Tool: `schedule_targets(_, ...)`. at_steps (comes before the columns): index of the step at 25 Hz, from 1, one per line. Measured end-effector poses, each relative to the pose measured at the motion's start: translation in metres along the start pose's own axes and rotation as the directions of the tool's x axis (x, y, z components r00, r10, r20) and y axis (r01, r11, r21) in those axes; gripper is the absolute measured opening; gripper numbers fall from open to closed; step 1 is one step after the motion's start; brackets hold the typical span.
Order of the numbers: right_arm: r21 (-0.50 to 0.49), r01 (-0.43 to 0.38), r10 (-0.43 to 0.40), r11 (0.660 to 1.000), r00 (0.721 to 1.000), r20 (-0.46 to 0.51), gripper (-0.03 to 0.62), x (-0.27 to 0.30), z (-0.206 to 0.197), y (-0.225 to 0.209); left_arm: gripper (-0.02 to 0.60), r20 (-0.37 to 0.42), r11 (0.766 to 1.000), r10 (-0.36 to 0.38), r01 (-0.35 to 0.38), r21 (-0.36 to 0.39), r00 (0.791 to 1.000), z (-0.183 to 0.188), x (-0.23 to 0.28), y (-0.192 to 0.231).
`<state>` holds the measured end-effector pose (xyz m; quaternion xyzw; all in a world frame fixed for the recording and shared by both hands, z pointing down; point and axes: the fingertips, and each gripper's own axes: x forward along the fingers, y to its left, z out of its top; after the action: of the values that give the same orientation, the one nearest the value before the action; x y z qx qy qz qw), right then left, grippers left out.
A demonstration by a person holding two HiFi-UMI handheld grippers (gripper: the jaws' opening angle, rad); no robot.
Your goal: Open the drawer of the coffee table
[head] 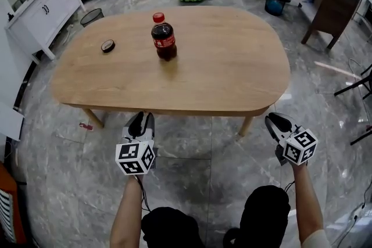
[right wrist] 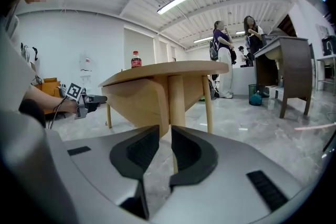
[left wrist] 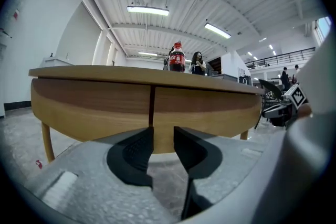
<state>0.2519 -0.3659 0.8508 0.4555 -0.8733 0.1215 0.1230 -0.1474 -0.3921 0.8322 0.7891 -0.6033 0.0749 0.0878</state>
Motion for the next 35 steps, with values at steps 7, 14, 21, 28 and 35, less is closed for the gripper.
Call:
schedule_targets(7,-0.035,0.003,-0.003,0.999,1.000,-0.004,0.160,0.010,0.003,0.001,0.204,-0.049,0.998,0.022,-0.020,0.052,0.999,-0.004,0.006,-0.009)
schedule_targets(14,-0.029,0.007,-0.006,1.000,0.999,0.042,0.172,0.018,0.005,0.004,0.213,-0.026,1.000,0.025,-0.025,0.016,0.999,0.006,0.008,-0.004)
schedule_targets(21,-0.035,-0.011,0.013,0.999,0.999,0.043,0.176,0.026,0.005,0.009,0.213,-0.031,1.000,0.008,-0.007,0.016,0.999,0.007,0.014,-0.006)
schedule_targets(28,-0.059,-0.053,0.055,0.997,0.998,0.026,0.193,0.031,0.008,0.011,0.215,-0.028,1.000,-0.001,0.001,0.016,1.000,0.008,0.014,-0.008)
schedule_targets(35,-0.072,-0.046,0.050,0.996,0.997,0.056,0.193,0.033,0.017,0.017,0.216,-0.037,1.000,-0.013,0.013,0.005,0.999,0.009,0.015,-0.010)
